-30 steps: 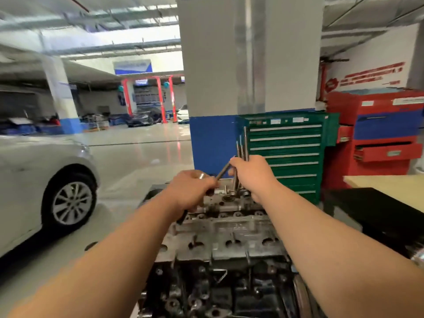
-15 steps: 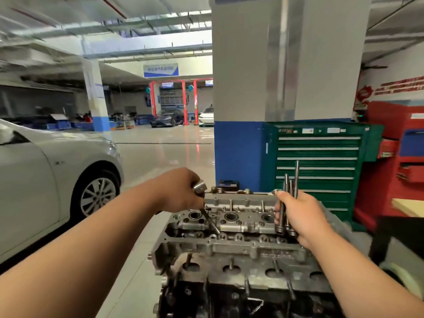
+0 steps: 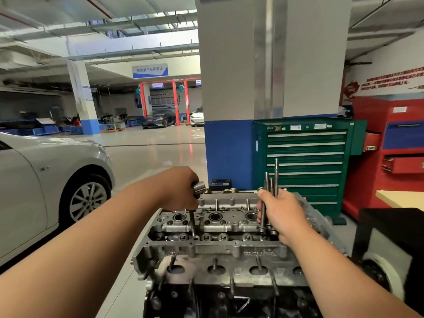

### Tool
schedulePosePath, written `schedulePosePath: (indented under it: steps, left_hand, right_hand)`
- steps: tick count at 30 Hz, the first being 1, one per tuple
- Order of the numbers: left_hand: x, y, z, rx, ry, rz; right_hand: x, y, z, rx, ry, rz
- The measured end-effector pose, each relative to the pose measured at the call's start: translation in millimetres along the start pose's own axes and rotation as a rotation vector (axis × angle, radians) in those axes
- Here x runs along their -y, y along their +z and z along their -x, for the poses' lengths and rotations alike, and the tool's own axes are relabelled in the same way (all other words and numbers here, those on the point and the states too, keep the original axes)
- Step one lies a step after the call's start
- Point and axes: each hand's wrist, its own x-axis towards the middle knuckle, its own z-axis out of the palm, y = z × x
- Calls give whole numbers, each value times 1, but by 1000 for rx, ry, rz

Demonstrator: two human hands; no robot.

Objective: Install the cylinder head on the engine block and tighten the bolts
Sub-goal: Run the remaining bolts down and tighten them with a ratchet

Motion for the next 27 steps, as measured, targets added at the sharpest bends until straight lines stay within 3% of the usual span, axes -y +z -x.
schedulePosePath:
  steps: [10, 12, 17, 21, 24, 27]
  left_hand:
    - [-8, 32, -2, 50, -4, -126]
    - [-9, 37, -1, 70, 1, -74]
    - [-13, 39, -5, -64, -32, 153]
    - [-35, 44, -6, -30, -25, 323]
    - [-57, 53, -7, 37, 2, 487]
    - [-82, 68, -7, 25, 28, 440]
  right_hand:
    - [0, 0, 0, -2, -8, 2]
    - [0, 0, 0, -1, -13, 8]
    - [-1, 1, -1, -5, -19, 5]
    - [-2, 0, -1, 14, -13, 11]
    - [-3, 0, -3, 23, 16, -79]
    - [-3, -1, -6, -4, 52, -235]
